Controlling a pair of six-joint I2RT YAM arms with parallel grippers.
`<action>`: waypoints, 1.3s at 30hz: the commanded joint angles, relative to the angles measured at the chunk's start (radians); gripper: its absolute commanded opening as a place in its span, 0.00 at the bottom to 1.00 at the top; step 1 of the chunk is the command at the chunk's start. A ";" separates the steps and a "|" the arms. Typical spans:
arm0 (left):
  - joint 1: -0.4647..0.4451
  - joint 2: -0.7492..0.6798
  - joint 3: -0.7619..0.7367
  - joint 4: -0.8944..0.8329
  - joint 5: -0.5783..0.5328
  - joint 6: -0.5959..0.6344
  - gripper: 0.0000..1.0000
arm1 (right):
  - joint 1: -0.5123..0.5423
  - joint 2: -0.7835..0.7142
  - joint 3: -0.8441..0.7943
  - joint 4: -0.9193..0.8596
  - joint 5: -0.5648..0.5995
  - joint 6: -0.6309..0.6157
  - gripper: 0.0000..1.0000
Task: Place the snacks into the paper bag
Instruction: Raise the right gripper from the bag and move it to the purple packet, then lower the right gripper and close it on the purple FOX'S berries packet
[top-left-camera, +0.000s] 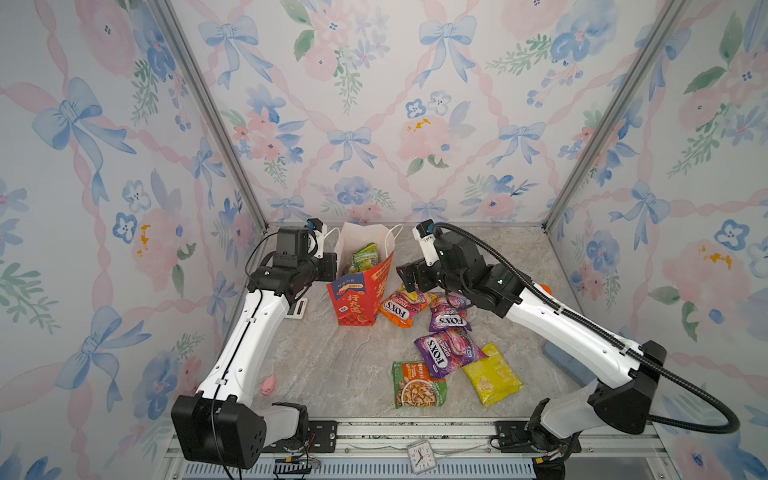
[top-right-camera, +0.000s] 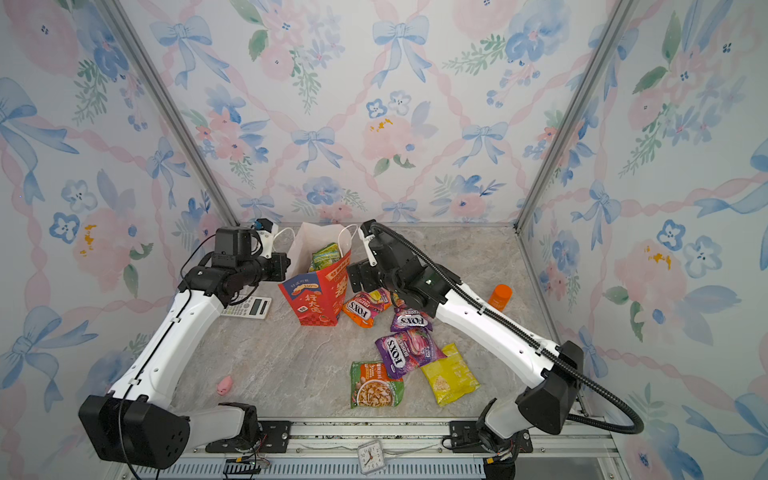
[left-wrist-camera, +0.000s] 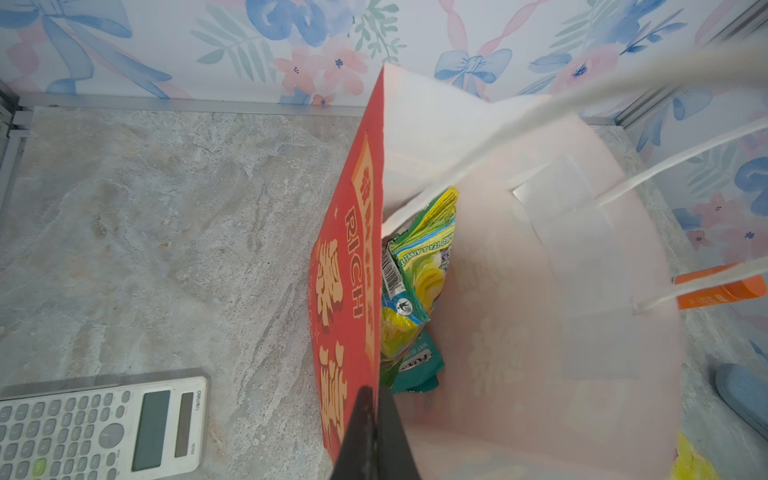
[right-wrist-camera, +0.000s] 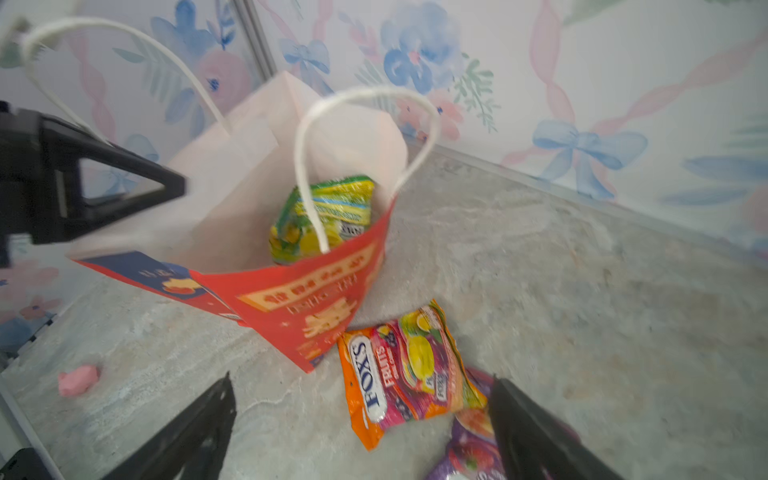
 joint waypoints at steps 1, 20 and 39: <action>-0.003 -0.017 -0.015 -0.017 -0.008 -0.002 0.00 | -0.063 -0.082 -0.144 -0.002 0.009 0.166 0.97; -0.003 -0.020 -0.024 -0.016 -0.005 -0.018 0.00 | -0.345 -0.127 -0.591 0.147 -0.306 0.405 0.83; -0.001 -0.018 -0.026 -0.016 -0.008 -0.019 0.00 | -0.449 0.053 -0.563 0.188 -0.346 0.284 0.71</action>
